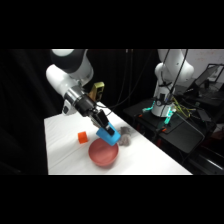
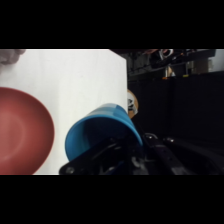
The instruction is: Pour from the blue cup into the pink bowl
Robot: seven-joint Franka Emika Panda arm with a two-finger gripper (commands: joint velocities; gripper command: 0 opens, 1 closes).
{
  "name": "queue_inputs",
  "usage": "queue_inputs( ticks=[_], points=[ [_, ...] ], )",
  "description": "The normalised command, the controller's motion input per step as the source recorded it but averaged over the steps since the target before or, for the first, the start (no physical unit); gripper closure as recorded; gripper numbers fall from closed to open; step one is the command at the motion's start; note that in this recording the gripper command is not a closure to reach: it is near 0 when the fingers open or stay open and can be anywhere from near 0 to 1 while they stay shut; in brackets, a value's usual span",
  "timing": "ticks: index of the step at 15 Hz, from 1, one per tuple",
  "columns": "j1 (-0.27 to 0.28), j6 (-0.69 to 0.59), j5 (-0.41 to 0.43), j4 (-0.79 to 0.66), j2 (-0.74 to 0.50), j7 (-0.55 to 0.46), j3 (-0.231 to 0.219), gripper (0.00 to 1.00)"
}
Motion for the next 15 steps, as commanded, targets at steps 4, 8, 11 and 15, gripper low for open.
queue_inputs(
  ticks=[4,8,11,15],
  points=[
    [-0.088,-0.44,0.347,0.35,0.2,-0.09,0.029,0.13],
    [-0.02,-0.28,0.216,0.3,0.17,-0.05,-0.04,0.13],
    [0.177,0.16,-0.263,0.15,-0.05,0.06,-0.203,0.13],
    [0.169,0.37,-0.441,-0.14,-0.3,0.1,-0.163,0.12]
  ],
)
